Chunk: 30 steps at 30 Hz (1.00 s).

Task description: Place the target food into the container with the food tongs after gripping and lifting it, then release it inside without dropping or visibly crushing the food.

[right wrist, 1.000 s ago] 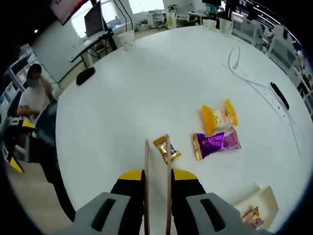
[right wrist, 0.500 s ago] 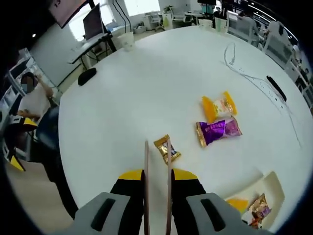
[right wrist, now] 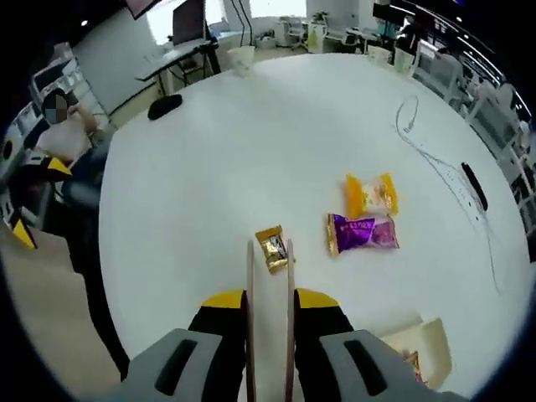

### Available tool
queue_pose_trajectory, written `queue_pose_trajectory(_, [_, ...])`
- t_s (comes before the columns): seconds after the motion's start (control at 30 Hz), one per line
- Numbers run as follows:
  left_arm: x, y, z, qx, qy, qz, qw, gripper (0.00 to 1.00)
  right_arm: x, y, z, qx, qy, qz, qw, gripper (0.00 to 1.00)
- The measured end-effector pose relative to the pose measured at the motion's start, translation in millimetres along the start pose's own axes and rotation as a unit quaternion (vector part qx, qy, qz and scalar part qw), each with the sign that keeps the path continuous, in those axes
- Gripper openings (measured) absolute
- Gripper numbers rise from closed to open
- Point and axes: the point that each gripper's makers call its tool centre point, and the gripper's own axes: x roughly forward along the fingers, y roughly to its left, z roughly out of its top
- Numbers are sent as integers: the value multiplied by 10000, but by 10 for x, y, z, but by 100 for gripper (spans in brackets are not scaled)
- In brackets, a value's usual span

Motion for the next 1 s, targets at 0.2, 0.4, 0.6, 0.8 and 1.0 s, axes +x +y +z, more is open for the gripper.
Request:
queue_pose_trajectory(0.2, [0,8,-6,-29,7,48,10000,63,53,-37,-33,-721,297,-68,9969,20])
queue_pose_trajectory(0.4, [-16,15,-14,-94,-11,116,9999,63,72,-23,-14,-910,358,-37,9952,20])
queue_pose_trajectory(0.6, [-19,2,-30,-132,-14,134,9998,63,99,-26,22,-1072,412,-36,9934,20])
queue_pose_trajectory(0.8, [-17,25,-44,-158,-13,150,9998,63,147,-52,18,-1313,544,-79,9898,20])
queue_pose_trajectory(1.0, [-12,53,-28,-184,-50,177,9997,63,156,-79,-8,-1278,562,-62,9902,20])
